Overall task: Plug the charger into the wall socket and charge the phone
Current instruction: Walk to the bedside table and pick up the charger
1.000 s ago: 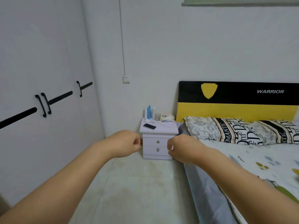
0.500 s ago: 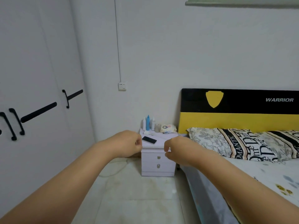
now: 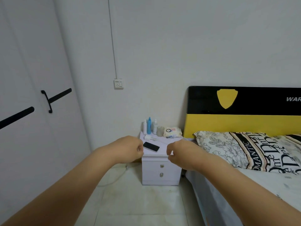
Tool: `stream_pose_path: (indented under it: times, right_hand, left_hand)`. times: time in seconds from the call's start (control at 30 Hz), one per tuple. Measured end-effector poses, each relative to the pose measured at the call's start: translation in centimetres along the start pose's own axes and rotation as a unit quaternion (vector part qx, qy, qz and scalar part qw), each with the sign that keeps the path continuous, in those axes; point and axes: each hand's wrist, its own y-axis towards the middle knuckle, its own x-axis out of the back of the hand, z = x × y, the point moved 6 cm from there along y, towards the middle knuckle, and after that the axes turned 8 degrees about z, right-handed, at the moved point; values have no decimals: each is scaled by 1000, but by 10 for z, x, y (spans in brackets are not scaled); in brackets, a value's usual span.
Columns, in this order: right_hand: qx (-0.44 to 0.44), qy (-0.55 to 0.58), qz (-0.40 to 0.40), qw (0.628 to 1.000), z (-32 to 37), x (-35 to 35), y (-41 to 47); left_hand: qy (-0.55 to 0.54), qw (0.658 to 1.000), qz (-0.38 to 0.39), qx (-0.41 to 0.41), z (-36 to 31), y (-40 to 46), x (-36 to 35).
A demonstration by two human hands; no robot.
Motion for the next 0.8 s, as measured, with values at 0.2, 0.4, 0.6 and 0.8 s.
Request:
stream_pose_path:
  times: [0.2, 0.4, 0.6, 0.8]
  right_hand:
    - [5, 7, 10, 1000, -43, 16, 73]
    - [16, 5, 24, 1000, -72, 22, 140]
    - [22, 22, 59, 998, -81, 17, 215]
    - [-10, 33, 69, 997, -86, 15, 298]
  left_hand:
    - [-12, 1000, 4, 18, 9, 78, 20]
    - [-25, 999, 14, 33, 27, 140, 31]
    - [-25, 998, 34, 50, 70, 199, 34]
    - [-50, 996, 46, 50, 119, 272, 44]
